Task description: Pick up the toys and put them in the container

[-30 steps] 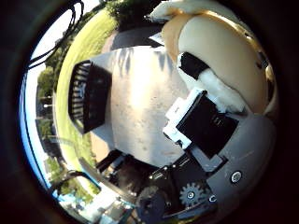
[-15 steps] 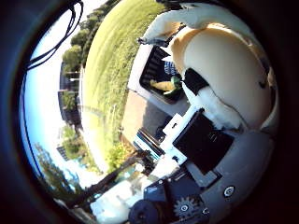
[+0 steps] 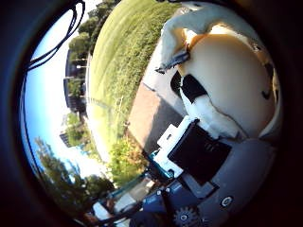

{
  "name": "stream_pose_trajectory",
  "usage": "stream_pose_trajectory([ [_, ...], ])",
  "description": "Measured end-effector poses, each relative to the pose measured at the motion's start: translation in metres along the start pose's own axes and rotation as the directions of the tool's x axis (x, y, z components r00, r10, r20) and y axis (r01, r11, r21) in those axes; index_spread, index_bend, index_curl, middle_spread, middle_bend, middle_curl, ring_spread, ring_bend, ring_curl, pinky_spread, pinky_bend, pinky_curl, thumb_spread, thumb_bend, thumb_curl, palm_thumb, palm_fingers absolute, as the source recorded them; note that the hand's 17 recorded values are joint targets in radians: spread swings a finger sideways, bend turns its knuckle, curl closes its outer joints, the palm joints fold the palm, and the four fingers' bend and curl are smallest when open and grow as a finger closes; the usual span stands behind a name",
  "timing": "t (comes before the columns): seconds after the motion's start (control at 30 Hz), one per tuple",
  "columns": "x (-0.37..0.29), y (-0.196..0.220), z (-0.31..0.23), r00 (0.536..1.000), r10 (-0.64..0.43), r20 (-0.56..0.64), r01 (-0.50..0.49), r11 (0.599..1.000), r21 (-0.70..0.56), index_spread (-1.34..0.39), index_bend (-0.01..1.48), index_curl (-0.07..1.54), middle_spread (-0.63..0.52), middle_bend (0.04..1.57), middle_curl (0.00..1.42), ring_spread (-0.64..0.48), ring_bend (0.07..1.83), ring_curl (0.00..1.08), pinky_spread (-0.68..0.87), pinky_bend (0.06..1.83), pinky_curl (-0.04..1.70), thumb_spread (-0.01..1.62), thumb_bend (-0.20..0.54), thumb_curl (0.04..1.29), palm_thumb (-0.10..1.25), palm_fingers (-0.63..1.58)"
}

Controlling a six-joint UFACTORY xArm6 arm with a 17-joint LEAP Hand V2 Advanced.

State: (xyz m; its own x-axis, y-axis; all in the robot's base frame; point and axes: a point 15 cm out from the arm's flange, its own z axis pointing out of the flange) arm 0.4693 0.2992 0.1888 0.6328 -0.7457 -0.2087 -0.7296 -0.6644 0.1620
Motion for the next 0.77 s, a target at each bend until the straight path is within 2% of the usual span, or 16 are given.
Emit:
stream_pose_trajectory([
  [0.03,0.000,-0.003,0.013,1.000,0.002,0.005,-0.002,1.000,-0.022,-0.98,0.63,0.85,-0.13,1.04,0.89,-0.03,1.43,0.78,0.18,1.35,1.02,1.12,-0.031,0.72,0.82,0.37],
  [0.07,0.002,-0.004,0.026,1.000,0.006,0.010,-0.005,0.999,-0.044,-0.86,0.54,0.84,-0.11,0.83,0.82,0.01,1.33,0.76,0.21,1.31,1.01,1.13,-0.033,0.70,0.81,0.00],
  [0.1,0.003,-0.005,0.033,1.000,0.005,0.013,-0.005,0.998,-0.056,-0.78,0.51,0.82,-0.08,0.71,0.75,0.06,1.21,0.72,0.24,1.24,0.98,1.13,-0.030,0.69,0.81,-0.19],
  [0.13,0.004,-0.005,0.040,1.000,0.004,0.016,-0.003,0.998,-0.067,-0.72,0.45,0.77,-0.06,0.61,0.68,0.11,1.07,0.64,0.28,1.16,0.92,1.13,-0.028,0.67,0.81,-0.26],
  [0.17,0.006,-0.005,0.046,1.000,0.002,0.019,-0.001,0.997,-0.075,-0.68,0.38,0.73,-0.03,0.52,0.63,0.15,0.95,0.57,0.30,1.12,0.88,1.12,-0.028,0.66,0.81,-0.27],
  [0.27,0.013,-0.006,0.058,0.999,-0.024,0.026,0.026,0.996,-0.087,-0.60,0.23,0.63,0.01,0.35,0.53,0.22,0.77,0.46,0.37,1.01,0.79,1.12,-0.027,0.63,0.82,-0.24],
  [0.33,0.020,-0.008,0.059,0.999,-0.027,0.026,0.028,0.997,-0.075,-0.57,0.14,0.56,0.03,0.26,0.48,0.26,0.68,0.41,0.41,0.95,0.74,1.11,-0.026,0.61,0.82,-0.19],
  [0.4,0.026,-0.014,0.058,1.000,-0.023,0.019,0.024,0.999,-0.049,-0.54,0.12,0.50,0.05,0.19,0.44,0.27,0.63,0.38,0.44,0.90,0.70,1.10,-0.028,0.60,0.82,-0.14],
  [0.77,0.050,-0.010,0.045,1.000,0.013,0.022,-0.012,1.000,-0.023,-0.48,0.14,0.34,0.07,0.15,0.35,0.31,0.54,0.33,0.51,0.82,0.58,1.07,-0.027,0.55,0.84,-0.06],
])
